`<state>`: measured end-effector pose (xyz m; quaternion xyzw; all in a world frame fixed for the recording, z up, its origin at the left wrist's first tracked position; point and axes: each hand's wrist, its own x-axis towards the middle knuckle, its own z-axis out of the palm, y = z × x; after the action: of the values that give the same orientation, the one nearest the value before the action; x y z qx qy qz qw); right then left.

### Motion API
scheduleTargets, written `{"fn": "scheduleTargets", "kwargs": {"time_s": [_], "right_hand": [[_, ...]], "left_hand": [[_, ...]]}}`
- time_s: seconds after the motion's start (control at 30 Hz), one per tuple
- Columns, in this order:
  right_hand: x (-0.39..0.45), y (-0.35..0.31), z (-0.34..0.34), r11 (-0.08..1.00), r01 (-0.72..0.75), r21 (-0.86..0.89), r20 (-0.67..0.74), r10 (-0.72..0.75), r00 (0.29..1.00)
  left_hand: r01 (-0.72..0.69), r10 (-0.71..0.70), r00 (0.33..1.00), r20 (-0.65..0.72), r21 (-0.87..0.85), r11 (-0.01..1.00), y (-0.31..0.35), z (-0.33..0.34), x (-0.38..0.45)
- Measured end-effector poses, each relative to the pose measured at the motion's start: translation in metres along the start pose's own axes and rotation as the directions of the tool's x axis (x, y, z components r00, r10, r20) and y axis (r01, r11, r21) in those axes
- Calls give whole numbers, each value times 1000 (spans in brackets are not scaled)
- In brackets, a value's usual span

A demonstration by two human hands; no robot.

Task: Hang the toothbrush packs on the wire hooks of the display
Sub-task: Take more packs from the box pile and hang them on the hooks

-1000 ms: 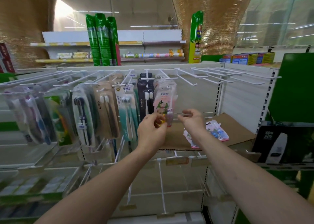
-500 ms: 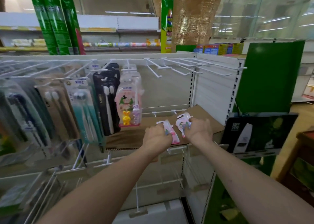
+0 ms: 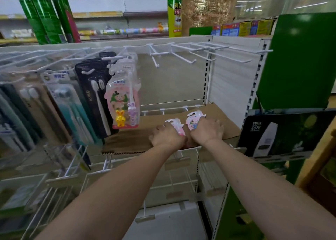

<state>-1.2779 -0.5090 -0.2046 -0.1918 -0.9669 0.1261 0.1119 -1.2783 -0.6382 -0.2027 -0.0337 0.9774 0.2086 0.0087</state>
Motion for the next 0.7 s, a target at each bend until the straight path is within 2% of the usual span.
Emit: {"fn": "scheduleTargets", "kwargs": {"time_s": [0.13, 0.27, 0.37, 0.43, 0.53, 0.6, 0.7], "right_hand": [[9, 3, 0, 993, -66, 94, 20, 64, 998], [12, 7, -5, 962, -169, 213, 58, 160, 985], [9, 8, -16, 918, -180, 354, 80, 162, 984], [7, 10, -24, 855, -209, 475, 77, 196, 978], [-8, 13, -37, 714, -320, 623, 143, 299, 944], [-22, 15, -43, 624, -361, 693, 195, 321, 927], [-43, 15, -48, 511, -342, 789, 213, 295, 932]], "left_hand": [[100, -93, 994, 50, -151, 983, 8, -9, -2], [75, -74, 997, 10, -150, 986, 12, -10, -7], [35, -43, 998, -49, -144, 989, 15, -8, -11], [-14, -3, 995, -104, -165, 986, 16, -7, -13], [-44, 21, 989, -148, -154, 987, 17, -11, -22], [-32, 10, 992, -123, -177, 984, 17, -18, -29], [-23, 11, 999, -39, -327, 945, 11, -35, -41]]}}
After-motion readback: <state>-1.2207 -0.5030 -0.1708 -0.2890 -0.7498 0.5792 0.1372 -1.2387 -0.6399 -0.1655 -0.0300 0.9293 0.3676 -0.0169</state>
